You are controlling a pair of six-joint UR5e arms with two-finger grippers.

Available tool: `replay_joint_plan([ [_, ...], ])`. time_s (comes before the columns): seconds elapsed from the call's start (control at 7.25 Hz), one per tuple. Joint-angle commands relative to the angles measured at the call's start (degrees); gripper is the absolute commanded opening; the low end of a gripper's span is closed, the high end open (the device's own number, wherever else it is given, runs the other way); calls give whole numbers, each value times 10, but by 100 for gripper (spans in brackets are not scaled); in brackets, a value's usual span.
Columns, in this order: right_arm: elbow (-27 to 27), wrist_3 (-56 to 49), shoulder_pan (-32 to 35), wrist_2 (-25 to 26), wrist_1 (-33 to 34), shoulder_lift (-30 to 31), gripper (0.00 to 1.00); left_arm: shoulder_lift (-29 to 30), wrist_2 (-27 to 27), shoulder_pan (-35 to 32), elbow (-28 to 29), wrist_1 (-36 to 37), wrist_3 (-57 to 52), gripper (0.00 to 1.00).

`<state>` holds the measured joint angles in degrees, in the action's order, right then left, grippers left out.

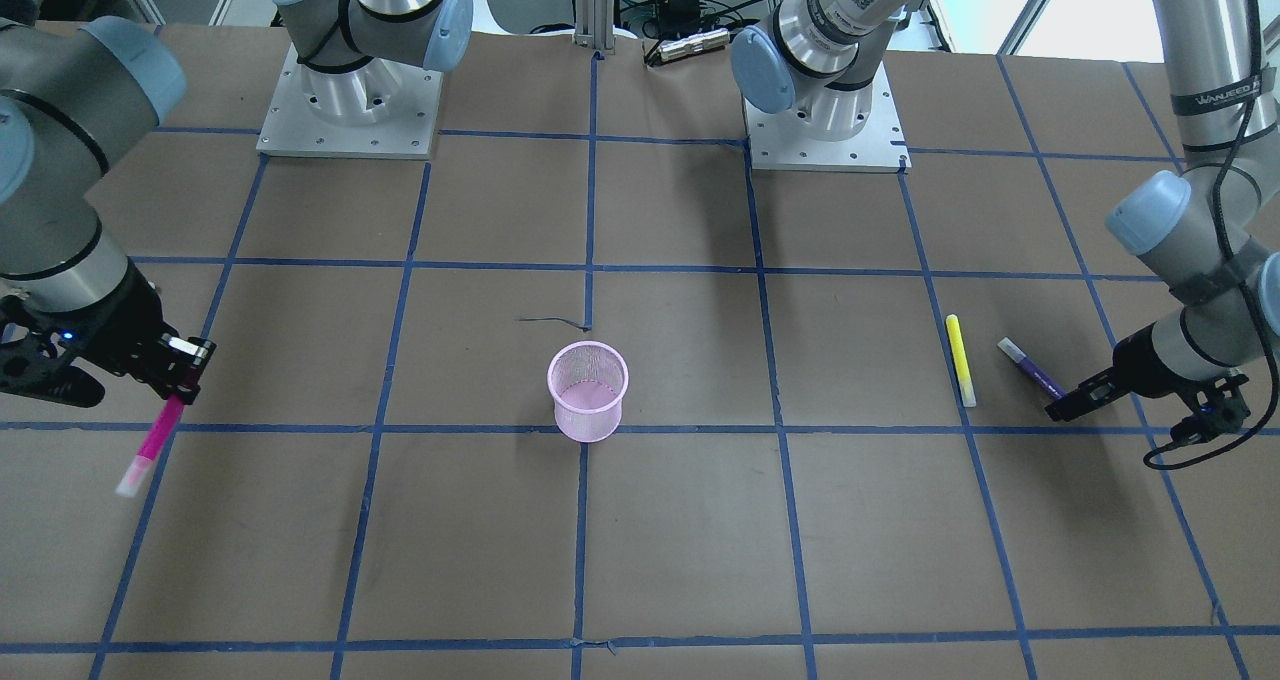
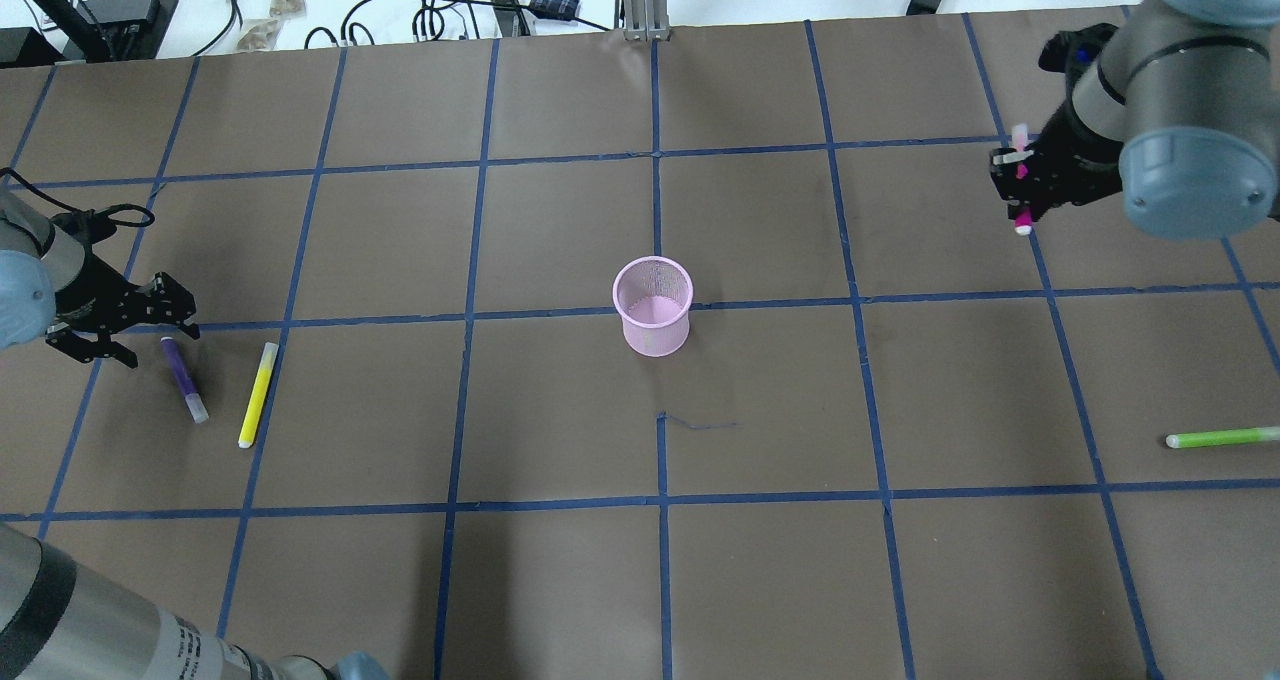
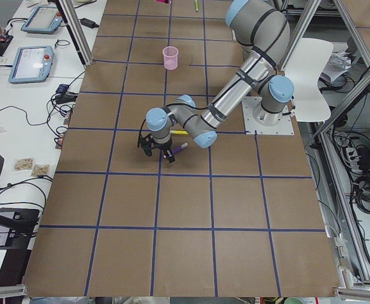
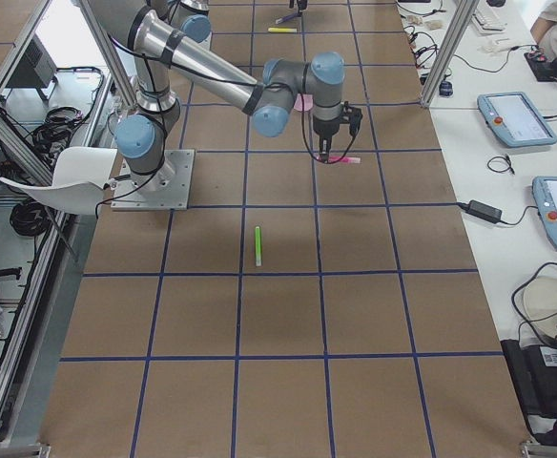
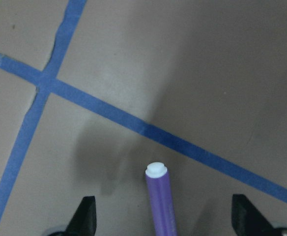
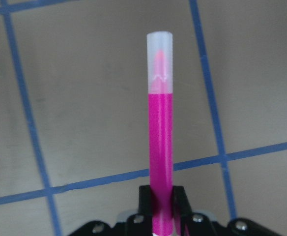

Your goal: Insert purple and pink pens into pink cup

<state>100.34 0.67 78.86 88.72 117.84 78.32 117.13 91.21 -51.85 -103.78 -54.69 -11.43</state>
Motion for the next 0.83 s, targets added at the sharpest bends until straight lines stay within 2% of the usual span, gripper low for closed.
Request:
replay_joint_plan([
  [0.0, -130, 215, 110, -82, -88, -48, 0, 1, 2, 0, 1, -2, -2, 34],
  [0.14, -173, 297, 154, -134, -93, -73, 0, 1, 2, 0, 1, -2, -3, 23],
  [0.28, -200, 391, 196, -162, -92, -92, 0, 1, 2, 0, 1, -5, -2, 11],
  [0.41, -204, 477, 227, -207, -88, -98, 0, 0, 3, 0, 2, -7, -1, 0],
  [0.69, -195, 607, 237, -318, -91, -100, 0, -10, 5, 0, 2, -9, -1, 0],
])
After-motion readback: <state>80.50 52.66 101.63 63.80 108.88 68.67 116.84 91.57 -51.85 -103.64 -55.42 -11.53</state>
